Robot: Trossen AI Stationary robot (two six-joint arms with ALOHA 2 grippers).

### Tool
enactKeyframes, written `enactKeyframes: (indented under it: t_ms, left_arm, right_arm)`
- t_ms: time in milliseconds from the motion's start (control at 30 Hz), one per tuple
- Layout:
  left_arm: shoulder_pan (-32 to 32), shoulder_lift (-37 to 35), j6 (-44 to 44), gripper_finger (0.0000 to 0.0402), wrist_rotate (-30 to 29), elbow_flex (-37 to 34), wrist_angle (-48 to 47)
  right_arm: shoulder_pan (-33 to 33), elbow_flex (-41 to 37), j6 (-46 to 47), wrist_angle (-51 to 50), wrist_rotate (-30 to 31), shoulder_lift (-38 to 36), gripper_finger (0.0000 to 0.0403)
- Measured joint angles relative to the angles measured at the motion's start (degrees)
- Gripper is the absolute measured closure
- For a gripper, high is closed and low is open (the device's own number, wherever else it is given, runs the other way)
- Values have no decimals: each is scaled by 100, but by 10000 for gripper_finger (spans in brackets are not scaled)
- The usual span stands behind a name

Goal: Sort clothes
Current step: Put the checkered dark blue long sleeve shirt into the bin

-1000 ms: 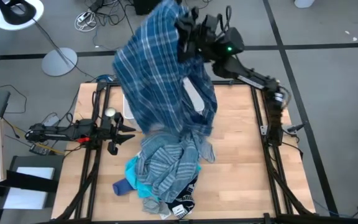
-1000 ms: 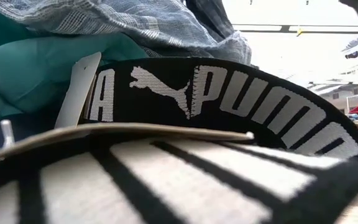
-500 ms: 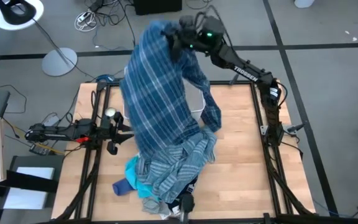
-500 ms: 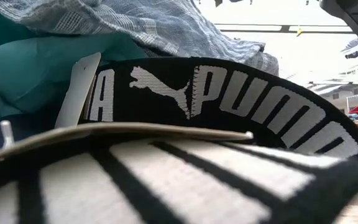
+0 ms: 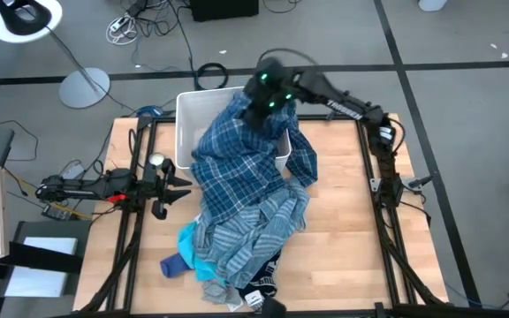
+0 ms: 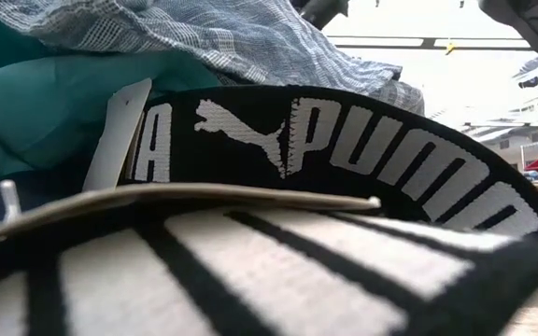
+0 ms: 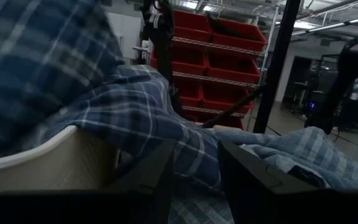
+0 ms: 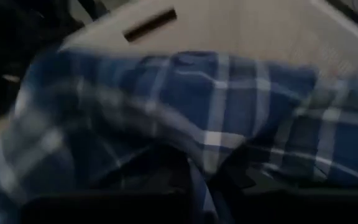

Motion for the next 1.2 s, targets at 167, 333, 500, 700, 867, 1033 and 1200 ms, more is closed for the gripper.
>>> enactKeyframes:
  t_ms: [167,333,500,700,867,1033,1200]
  left_arm:
    - [-2,0,-1,273,2,0,65]
    - [-2,0,0,273,1,0,57]
    - [0,0,1,273,2,0,56]
    - [0,0,-1,273,2,-2,56]
    - [0,0,1,273,2,-2,52]
    - [-1,0,-1,273,2,-2,55]
    - [0,0,-1,273,2,-2,56]
  right_arm:
    - [305,4,116,166,503,576,339]
    - [489,-4,331,21,404,1319,276]
    - [555,-4,353,-73,227,1681,196]
    - [468,50,372,-244,158,1545,114]
    - [281,299,336,-498,144,1001,80]
    - [107,328,103,-477,428,141,80]
    - [-63,330,-21,-725,756,-785,93]
